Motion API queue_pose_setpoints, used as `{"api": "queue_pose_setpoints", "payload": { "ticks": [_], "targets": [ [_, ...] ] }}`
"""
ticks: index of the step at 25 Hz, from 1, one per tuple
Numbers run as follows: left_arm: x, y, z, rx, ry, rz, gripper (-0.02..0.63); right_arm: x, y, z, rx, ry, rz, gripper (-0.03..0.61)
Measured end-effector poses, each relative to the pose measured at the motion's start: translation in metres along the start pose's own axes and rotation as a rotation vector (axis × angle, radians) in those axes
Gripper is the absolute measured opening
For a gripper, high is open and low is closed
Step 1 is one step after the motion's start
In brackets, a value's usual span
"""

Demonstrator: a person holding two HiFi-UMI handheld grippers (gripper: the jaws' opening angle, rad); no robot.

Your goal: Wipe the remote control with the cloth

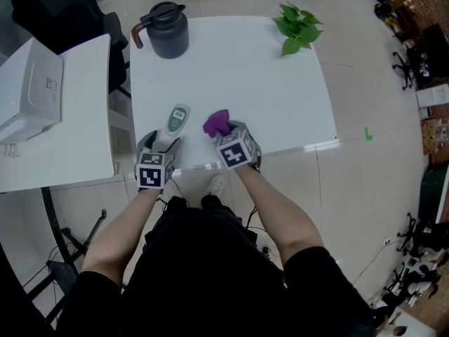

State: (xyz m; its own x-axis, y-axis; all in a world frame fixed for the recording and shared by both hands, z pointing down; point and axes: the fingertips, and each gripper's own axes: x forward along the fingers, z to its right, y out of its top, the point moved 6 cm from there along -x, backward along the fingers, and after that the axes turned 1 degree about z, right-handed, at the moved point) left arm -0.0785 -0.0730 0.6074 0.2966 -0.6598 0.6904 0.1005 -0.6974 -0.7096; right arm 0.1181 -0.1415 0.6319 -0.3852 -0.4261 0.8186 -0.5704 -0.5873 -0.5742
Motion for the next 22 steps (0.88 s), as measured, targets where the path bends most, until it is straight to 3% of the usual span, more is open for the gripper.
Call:
{"api": "queue_pose_setpoints", "payload": {
  "ticks": [5, 13, 17, 22],
  "targets": [
    [-0.015, 0.005, 0.006, 0.031, 0.01, 0.028, 0.313, 0.009, -0.006, 0.0, -0.027, 0.006, -0.008, 0.197],
    [-0.057, 0.038, 0.036, 0.077, -0.015, 0.156, 0.313, -0.077, 0.02, -0.01, -0.035, 0.032, 0.244, 0.207],
    [-0.079, 0.048, 0.052, 0.158, -0.053, 0.218, 0.291, -0.121, 0.033, -0.033, -0.018, 0.055, 0.358, 0.151],
    [-0.109, 0.057, 0.063, 0.233, -0.149, 0.279, 0.189, -0.16, 0.043, -0.068, 0.0, 0.021, 0.44, 0.072]
  ]
}}
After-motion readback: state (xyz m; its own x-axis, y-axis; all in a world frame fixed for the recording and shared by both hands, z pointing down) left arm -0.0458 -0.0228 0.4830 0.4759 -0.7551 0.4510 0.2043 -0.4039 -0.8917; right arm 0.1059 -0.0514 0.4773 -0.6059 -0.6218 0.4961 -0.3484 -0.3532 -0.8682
